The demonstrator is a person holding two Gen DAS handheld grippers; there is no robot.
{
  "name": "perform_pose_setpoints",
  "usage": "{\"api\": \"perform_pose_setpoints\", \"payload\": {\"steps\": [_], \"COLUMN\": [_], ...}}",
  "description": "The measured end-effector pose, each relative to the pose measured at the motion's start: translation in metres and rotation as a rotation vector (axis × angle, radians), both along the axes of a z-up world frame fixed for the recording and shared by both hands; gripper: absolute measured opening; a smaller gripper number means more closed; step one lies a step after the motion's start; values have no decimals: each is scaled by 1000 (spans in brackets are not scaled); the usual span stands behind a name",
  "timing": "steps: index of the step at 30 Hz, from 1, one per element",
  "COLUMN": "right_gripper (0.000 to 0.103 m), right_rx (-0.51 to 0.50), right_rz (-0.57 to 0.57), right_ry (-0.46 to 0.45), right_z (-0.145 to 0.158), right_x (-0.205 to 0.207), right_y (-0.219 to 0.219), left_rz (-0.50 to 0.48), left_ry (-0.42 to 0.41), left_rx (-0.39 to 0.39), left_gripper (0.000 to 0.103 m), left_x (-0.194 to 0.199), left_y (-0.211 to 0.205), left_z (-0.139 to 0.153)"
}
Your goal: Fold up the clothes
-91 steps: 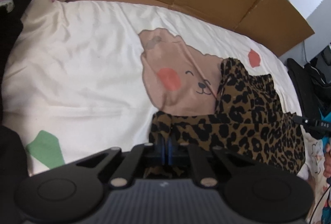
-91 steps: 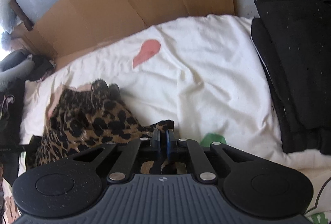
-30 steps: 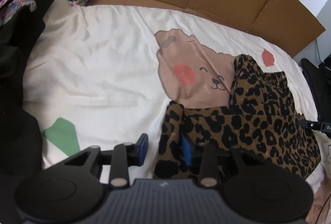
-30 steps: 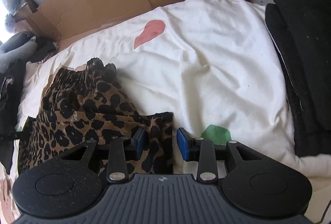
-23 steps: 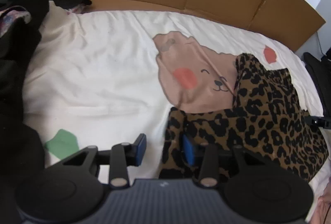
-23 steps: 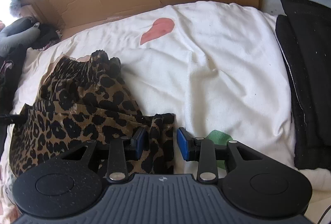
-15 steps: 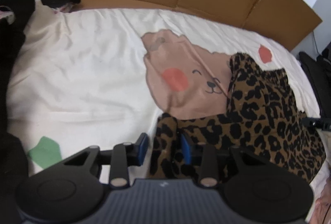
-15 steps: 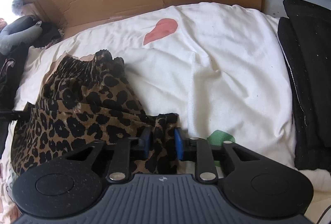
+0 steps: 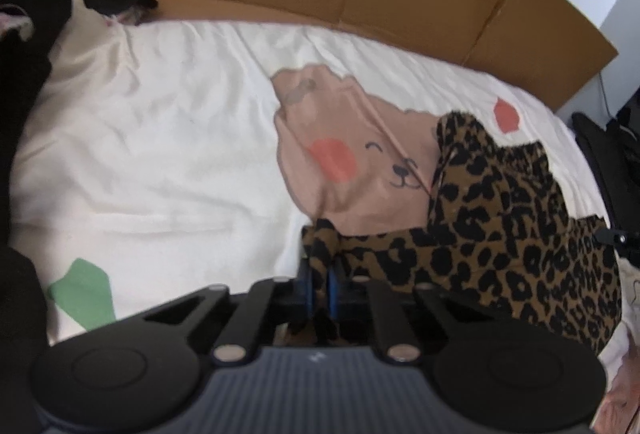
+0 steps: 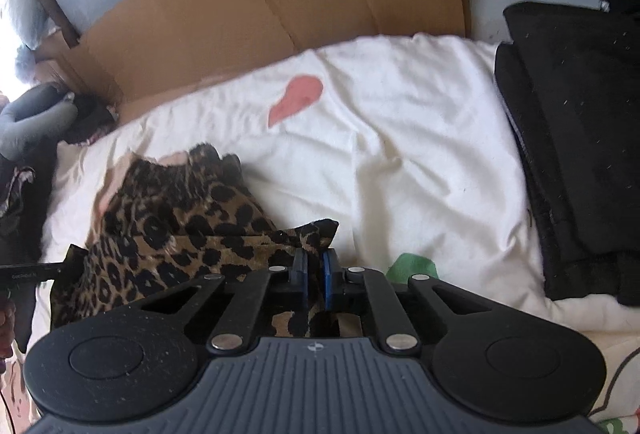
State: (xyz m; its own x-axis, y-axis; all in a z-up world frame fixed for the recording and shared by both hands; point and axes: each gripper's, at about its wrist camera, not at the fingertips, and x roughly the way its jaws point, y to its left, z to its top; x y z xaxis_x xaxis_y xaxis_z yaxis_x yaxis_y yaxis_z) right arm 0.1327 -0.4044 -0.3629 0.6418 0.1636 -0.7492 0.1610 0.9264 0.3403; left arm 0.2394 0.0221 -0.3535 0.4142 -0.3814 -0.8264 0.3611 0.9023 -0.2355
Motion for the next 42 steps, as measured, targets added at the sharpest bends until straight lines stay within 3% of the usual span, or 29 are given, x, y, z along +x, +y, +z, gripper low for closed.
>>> {"api": "perform_pose_setpoints", "payload": {"steps": [17, 32, 42], "right_gripper": [6, 6, 6], "right_rx": [-13, -21, -53], "right_rz": [-33, -81, -75], "right_ry": [-98, -164, -161], "right_z": [40, 68, 70], "right_x": [-19, -1, 14], "right_y": [3, -4, -2], "left_rz": [22, 32, 42], "left_ry": [-154, -284, -287], "left_rx": [11, -8, -2], "left_gripper": [6, 6, 6], "left_x": [-11, 12, 24], "left_y": [-1, -24, -28], "left_z": [74, 108, 106]}}
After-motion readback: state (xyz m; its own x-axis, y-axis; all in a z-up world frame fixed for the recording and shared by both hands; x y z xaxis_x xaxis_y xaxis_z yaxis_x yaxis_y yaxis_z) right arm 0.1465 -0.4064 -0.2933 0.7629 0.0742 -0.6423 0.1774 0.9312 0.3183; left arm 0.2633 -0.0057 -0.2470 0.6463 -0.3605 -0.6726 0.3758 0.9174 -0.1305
